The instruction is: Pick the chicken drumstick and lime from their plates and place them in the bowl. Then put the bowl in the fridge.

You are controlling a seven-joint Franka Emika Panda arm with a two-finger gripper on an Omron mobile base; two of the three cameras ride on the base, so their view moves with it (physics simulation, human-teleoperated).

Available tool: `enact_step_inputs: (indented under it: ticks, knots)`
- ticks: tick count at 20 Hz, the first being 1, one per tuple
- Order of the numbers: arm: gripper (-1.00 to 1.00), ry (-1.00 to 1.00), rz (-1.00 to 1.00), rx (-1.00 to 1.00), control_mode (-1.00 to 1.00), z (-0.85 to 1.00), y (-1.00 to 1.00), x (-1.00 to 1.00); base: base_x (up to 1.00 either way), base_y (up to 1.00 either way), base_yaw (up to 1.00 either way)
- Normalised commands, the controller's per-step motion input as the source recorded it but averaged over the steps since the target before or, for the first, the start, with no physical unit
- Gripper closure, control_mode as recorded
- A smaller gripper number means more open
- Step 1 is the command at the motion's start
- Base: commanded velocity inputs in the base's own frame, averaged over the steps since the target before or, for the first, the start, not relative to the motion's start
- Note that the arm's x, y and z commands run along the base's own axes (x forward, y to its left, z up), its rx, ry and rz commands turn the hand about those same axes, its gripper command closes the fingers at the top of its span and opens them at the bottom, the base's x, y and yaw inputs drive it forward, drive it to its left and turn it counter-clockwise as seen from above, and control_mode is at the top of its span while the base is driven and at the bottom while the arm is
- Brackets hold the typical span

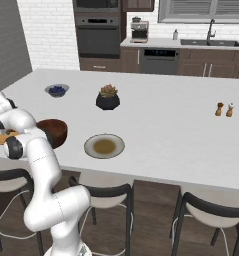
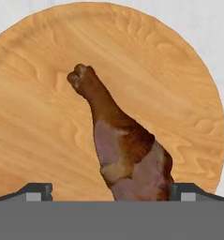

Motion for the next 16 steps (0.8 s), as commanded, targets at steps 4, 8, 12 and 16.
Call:
enact_step_inputs:
  ticks: [4,8,12,16]
  knots:
    - [-1.00,-0.05,0.00,0.00,-1.00,0.25,0.06,0.00,0.00,0.00,0.00]
    - [-1.00,-0.02,0.00,0.00,-1.00,0.17,0.00,0.00,0.00,0.00,0.00]
    - [-1.00,0.09,0.00,0.00,-1.00,-0.05,0.00,0.16,0.00,0.00,0.00]
    - [-1.00,0.16,0.01,0.00,-1.00,-0.21,0.00,0.05,0.00,0.00,0.00]
